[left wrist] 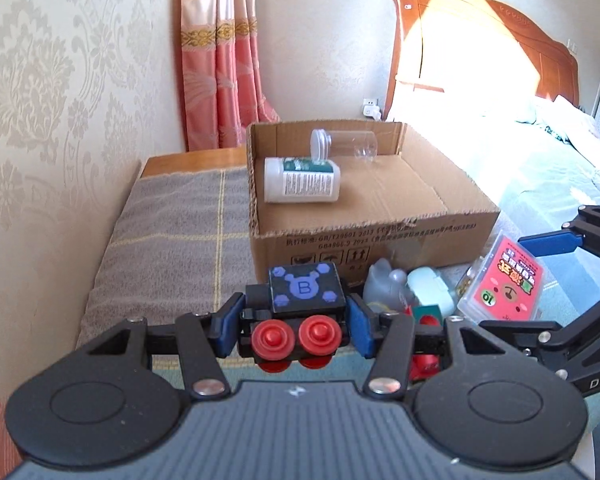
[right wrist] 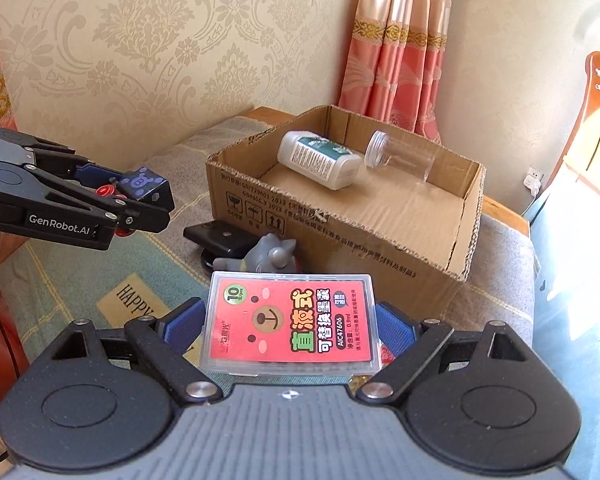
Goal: Organize rigid objects
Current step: 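Place the train car in the box with left gripper while right gripper carries the card case, then lower the pink card case into the box and open the right gripper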
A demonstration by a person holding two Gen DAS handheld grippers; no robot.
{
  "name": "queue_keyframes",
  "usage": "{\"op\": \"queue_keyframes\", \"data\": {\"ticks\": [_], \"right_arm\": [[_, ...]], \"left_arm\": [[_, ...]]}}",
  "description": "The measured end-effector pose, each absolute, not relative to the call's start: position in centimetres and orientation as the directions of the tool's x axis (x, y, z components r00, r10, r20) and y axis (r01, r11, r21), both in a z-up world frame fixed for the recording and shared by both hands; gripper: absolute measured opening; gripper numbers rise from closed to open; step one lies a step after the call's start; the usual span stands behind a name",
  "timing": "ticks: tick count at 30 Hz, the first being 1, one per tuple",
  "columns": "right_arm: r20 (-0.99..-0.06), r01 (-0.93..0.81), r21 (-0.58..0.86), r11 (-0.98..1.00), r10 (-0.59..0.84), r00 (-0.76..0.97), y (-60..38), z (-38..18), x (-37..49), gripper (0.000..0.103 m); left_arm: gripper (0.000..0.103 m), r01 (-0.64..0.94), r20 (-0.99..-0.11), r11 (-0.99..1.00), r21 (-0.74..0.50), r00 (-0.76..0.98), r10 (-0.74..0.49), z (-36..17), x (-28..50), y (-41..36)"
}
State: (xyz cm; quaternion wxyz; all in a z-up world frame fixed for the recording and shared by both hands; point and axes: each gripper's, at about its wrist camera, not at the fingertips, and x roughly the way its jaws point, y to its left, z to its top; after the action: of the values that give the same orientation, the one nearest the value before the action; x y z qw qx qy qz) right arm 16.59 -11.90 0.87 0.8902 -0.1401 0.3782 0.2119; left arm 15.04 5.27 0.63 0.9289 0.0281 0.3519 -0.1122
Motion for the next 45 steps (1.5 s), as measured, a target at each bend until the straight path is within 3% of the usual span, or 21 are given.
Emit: {"op": "queue_keyframes", "data": {"ticks": [6,14,16,17,18,23,31,38,45], "right_arm": [[-0.699,-0.457,-0.113,0.882,0.257,0.668,-13.1,2.7,18.9,0.093],[-0.677,-0.434,-0.132,0.891,0.238,0.696,-13.9,3.9,21.1,0.093],[-0.677,-0.429,-0.129,0.894,0.237,0.697,-14.0,3.9,21.6,0.093],[-0.679,-0.427,-0.127,0.895,0.235,0.696,-14.0,3.9,21.8,0.093],[-0.680,-0.426,-0.125,0.896,0.235,0.694,-14.0,3.8,22.0,0.093],[-0.688,-0.414,-0.116,0.903,0.228,0.689,-14.0,3.6,22.9,0.093],[-0.703,-0.371,-0.096,0.924,0.201,0.682,-14.2,3.6,25.7,0.093],[-0.718,-0.328,-0.074,0.942,0.178,0.672,-14.3,3.6,29.2,0.093],[-0.736,-0.301,-0.087,0.950,0.143,0.662,-13.8,3.0,33.4,0.094]], "left_arm": [[0.053,0.269,-0.604,0.963,-0.019,0.764,-0.226,2.8,18.7,3.0],[0.055,0.267,-0.609,0.964,-0.004,0.764,-0.215,2.3,23.5,1.5],[0.078,0.254,-0.608,0.967,-0.004,0.767,-0.204,1.9,23.9,1.5],[0.100,0.243,-0.603,0.970,-0.003,0.774,-0.196,1.7,24.0,1.8],[0.102,0.236,-0.589,0.972,0.000,0.786,-0.191,1.7,23.8,1.8],[0.102,0.231,-0.575,0.973,0.021,0.798,-0.177,1.5,21.4,2.3],[0.102,0.186,-0.600,0.982,-0.044,0.781,-0.175,0.3,18.0,3.9],[0.102,0.147,-0.594,0.988,0.057,0.800,-0.084,-0.9,16.6,4.2],[0.102,0.145,-0.623,0.989,0.033,0.776,-0.093,-2.0,16.2,4.7]]}}
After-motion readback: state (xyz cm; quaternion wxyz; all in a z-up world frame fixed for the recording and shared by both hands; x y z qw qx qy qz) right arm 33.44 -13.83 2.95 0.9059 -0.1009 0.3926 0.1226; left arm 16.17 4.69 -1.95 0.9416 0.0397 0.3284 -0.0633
